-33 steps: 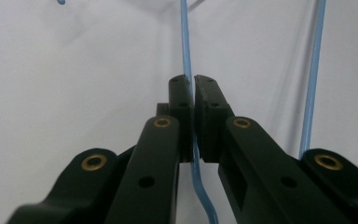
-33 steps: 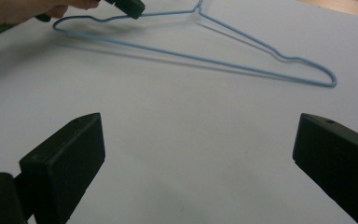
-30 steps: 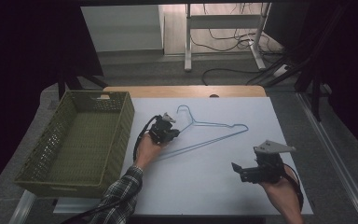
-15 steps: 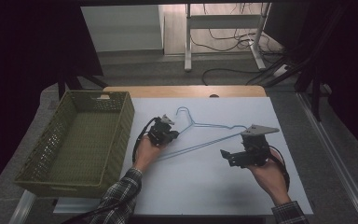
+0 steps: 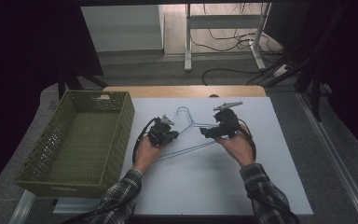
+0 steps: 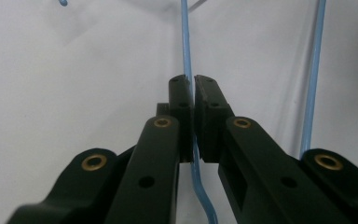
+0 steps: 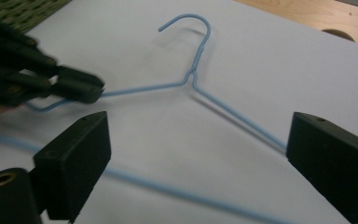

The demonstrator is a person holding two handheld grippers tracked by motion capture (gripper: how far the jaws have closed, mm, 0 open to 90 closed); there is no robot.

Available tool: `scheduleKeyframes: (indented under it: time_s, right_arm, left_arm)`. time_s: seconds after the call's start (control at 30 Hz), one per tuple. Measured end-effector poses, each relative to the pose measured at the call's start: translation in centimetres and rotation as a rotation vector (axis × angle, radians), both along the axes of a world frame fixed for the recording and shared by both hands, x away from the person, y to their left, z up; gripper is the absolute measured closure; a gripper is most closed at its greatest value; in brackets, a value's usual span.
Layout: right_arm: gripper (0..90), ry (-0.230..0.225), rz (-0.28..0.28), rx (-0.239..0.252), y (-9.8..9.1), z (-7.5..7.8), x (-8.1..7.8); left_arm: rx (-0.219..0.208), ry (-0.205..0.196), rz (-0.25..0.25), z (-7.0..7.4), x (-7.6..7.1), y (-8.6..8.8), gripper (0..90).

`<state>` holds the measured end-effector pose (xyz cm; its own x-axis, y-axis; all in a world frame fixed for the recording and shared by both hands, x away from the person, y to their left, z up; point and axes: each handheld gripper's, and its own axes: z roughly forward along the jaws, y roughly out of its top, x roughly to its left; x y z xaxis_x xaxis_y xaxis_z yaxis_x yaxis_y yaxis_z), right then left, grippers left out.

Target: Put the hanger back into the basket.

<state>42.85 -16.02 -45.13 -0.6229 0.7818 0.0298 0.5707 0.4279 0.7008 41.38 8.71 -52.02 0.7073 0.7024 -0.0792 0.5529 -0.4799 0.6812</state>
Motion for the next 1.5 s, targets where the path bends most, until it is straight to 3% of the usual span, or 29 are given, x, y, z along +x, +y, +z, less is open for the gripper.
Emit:
scheduleKeyframes:
  time_s: [0.1, 0.37, 0.57, 0.67, 0.9, 1.07, 1.17, 1.2, 1.27, 1.3, 1.5]
  right_arm:
    - [13.4, 0.01, -0.006, -0.02, 1.2, -0.9, 2.0]
    - [29.3, 0.039, 0.002, -0.013, 3.9, -2.9, 5.7]
    - [40.8, 0.039, -0.002, -0.066, 5.5, -4.6, 7.6]
    - [46.5, 0.061, -0.014, -0.09, 6.0, -5.4, 8.4]
    - [61.3, 0.106, -0.003, -0.091, 6.1, -6.2, 9.0]
    - [76.8, 0.131, 0.001, -0.068, 6.1, -6.3, 9.0]
    - [83.1, 0.154, -0.027, -0.035, 6.0, -6.1, 8.8]
    - [84.9, 0.161, -0.034, -0.01, 5.9, -6.0, 8.8]
    - [86.2, 0.165, -0.035, 0.032, 5.9, -5.6, 8.6]
    - [86.3, 0.149, -0.025, -0.002, 6.0, -5.3, 8.5]
    - [86.4, 0.124, -0.049, 0.035, 5.0, -3.8, 8.0]
  left_arm:
    - [0.003, -0.001, 0.0, 0.0, 0.0, 0.0, 87.0]
    - [0.003, 0.0, 0.003, -0.3, -0.2, -0.3, 87.0]
    - [0.007, -0.009, 0.002, -0.4, -0.5, -0.5, 87.0]
    - [0.009, -0.013, 0.001, -0.4, -0.6, -0.5, 87.0]
    - [0.005, -0.023, 0.006, -0.4, -0.9, -0.6, 87.0]
    - [-0.001, -0.022, 0.0, -0.5, -1.0, -0.7, 86.9]
    - [-0.047, 0.016, -0.033, -0.5, -1.0, -0.9, 84.9]
    - [-0.058, 0.016, -0.038, -0.3, -1.2, -1.1, 79.6]
    - [-0.025, -0.015, -0.033, 0.3, -1.6, -1.4, 75.8]
    - [-0.009, -0.024, -0.038, 0.5, -1.6, -1.3, 74.7]
    - [-0.115, -0.01, -0.001, 2.1, -1.6, 0.8, 62.2]
